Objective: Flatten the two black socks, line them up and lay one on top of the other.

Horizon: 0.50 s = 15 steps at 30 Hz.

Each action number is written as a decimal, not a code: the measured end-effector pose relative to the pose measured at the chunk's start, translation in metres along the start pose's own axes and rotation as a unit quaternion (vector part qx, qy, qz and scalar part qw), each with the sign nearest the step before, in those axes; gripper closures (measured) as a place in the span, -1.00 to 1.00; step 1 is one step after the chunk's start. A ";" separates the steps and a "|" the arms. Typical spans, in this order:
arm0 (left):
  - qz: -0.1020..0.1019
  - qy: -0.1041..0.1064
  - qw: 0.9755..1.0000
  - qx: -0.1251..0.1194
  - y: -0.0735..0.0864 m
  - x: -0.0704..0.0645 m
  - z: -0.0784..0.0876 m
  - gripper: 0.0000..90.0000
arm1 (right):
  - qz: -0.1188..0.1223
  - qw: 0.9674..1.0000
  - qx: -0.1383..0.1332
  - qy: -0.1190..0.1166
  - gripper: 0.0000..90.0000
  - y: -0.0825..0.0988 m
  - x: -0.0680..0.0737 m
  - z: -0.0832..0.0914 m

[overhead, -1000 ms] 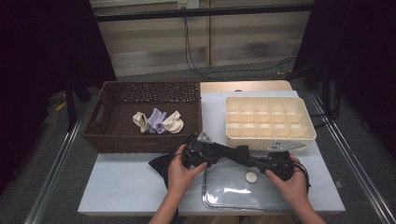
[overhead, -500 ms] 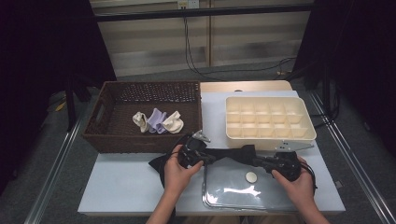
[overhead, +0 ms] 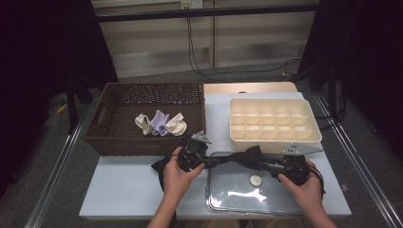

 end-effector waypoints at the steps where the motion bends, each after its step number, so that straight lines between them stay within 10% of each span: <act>1: 0.000 -0.001 1.000 0.000 0.000 0.000 0.000 0.99 | 0.001 1.000 -0.002 0.001 0.22 -0.002 0.001 0.000; 15: 0.006 0.014 1.000 -0.007 -0.001 -0.005 0.008 0.99 | 0.063 0.998 0.013 -0.012 -0.12 -0.029 0.026 -0.024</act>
Point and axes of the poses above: each handheld gripper's, and its own axes: z roughly backward along the jaws, y roughly out of its underside, x roughly to its left, the point moved 2 cm from there along -z, roughly forward along the jaws, and after that the axes turned 15 degrees about -y, right-handed, at the moved point
